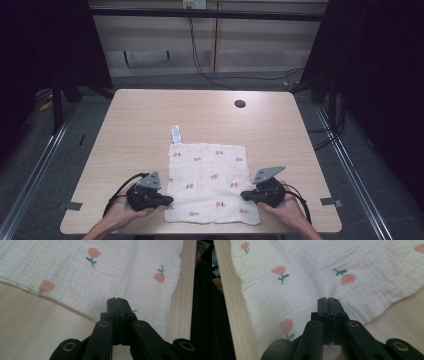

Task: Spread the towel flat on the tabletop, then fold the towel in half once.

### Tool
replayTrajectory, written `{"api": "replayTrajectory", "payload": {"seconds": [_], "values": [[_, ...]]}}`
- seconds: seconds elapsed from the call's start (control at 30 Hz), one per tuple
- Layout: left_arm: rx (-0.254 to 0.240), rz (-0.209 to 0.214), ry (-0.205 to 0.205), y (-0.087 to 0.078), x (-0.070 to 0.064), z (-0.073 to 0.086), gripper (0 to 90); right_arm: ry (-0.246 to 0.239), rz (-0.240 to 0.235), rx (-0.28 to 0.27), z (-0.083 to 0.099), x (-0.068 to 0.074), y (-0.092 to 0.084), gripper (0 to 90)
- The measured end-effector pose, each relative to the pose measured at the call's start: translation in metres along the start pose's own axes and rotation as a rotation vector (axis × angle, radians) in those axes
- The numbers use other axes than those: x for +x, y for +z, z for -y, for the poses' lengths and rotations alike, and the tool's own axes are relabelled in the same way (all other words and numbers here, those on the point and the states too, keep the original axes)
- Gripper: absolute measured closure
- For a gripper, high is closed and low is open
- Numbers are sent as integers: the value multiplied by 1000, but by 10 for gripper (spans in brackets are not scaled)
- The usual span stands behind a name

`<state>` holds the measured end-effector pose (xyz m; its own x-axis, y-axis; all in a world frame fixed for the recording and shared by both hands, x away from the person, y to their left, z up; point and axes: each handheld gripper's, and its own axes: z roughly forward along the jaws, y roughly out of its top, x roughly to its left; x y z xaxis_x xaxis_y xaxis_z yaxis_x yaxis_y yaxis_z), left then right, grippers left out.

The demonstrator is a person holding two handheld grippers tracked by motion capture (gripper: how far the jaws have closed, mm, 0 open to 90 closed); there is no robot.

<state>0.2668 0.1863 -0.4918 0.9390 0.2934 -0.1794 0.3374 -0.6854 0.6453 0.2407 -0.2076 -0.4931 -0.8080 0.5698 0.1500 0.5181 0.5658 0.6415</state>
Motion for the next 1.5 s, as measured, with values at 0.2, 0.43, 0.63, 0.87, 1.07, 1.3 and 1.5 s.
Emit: {"api": "replayTrajectory", "payload": {"seconds": [0.2, 0.43, 0.63, 0.87, 1.07, 1.3, 1.5], "values": [[-52, 23, -31, -2, 3, -2, 769, 6, -3, -32, -4, -1, -4, 769], [-109, 2, -133, -11, 28, -11, 612, 89, 28, -135, -17, -28, -21, 635], [-133, -79, -203, -18, 46, -16, 517, 122, 63, -140, -37, -58, -8, 586], [-196, -183, -284, -33, 75, -19, 494, 153, 98, -155, -57, -82, -4, 502], [-207, -260, -306, -35, 94, -32, 533, 166, 129, -148, -69, -102, -6, 406], [-245, -232, -331, -16, 113, -40, 518, 198, 109, -126, -64, -116, 6, 384], [-248, -186, -341, -5, 127, -42, 555, 227, 136, -159, -64, -127, 11, 473]]}}
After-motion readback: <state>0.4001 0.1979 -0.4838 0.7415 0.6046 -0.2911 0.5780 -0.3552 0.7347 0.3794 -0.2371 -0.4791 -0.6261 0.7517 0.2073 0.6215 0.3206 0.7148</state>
